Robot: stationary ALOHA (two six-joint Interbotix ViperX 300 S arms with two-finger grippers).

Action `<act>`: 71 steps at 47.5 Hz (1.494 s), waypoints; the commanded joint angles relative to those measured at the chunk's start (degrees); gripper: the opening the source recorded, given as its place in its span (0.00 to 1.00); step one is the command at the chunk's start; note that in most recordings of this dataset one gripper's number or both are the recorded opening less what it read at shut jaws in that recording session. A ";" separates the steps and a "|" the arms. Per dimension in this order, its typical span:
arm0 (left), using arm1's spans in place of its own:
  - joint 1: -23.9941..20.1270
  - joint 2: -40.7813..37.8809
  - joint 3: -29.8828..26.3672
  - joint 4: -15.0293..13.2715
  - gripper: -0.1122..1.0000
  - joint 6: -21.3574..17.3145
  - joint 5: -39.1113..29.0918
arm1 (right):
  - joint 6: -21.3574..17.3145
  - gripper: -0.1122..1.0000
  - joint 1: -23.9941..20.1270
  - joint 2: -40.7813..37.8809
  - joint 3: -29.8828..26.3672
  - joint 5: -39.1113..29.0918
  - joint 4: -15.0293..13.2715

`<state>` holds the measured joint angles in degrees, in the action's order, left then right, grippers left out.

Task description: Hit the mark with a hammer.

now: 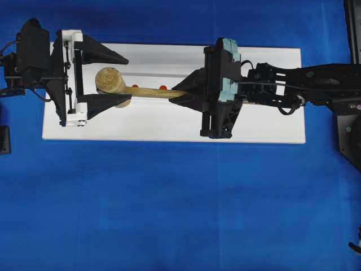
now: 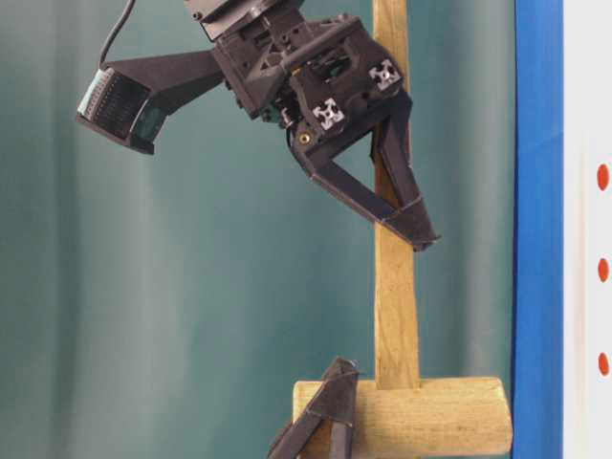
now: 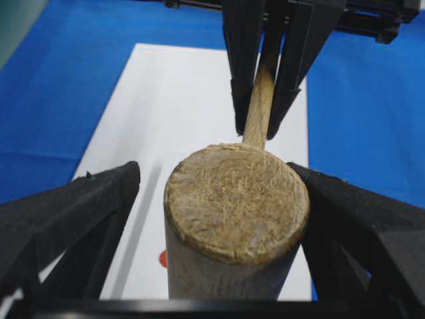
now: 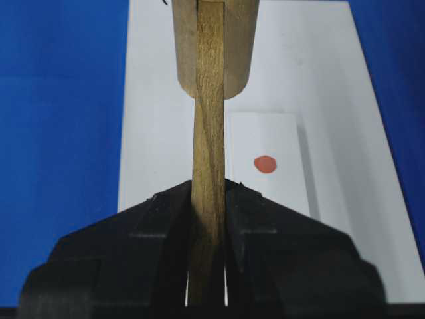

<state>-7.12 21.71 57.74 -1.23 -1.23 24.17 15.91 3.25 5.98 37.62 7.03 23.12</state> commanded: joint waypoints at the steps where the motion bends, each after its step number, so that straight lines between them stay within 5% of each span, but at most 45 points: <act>1: -0.09 0.44 -1.23 0.00 0.94 0.09 0.26 | 0.18 0.12 -0.09 0.79 -1.76 0.79 -0.35; 8: -0.09 0.26 -1.41 0.00 0.87 0.44 -0.09 | 0.18 0.12 -0.09 0.79 -1.85 0.79 -0.70; 16: -0.09 0.26 -1.32 0.00 0.50 0.26 -0.70 | 0.18 0.12 -0.09 0.79 -1.93 0.79 -0.70; 39: -0.09 0.35 -1.41 0.00 0.51 0.26 -0.70 | 0.09 0.13 -0.09 0.88 -1.58 0.35 -0.79; 45: -0.09 0.62 -1.14 0.00 0.51 0.53 -0.70 | -0.26 0.34 -0.09 1.32 -1.23 -0.09 -0.79; 54: -0.18 0.70 -1.14 -0.26 0.51 1.76 -1.49 | -0.18 0.85 -0.44 2.72 0.35 0.53 -1.23; 57: -0.26 0.70 -1.23 -0.44 0.51 3.34 -2.46 | -0.18 0.94 -0.70 3.25 0.88 0.97 -1.76; 62: -1.05 1.05 -1.49 -0.53 0.51 9.23 -5.19 | -0.18 0.91 -1.14 3.78 1.32 1.32 -2.37; 71: -2.02 2.99 -1.41 -0.53 0.51 27.16 -8.53 | -0.18 0.92 -1.23 3.96 1.41 1.23 -3.52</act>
<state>-8.88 22.68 57.48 -1.67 21.18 15.91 15.64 2.11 8.61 39.64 7.73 20.30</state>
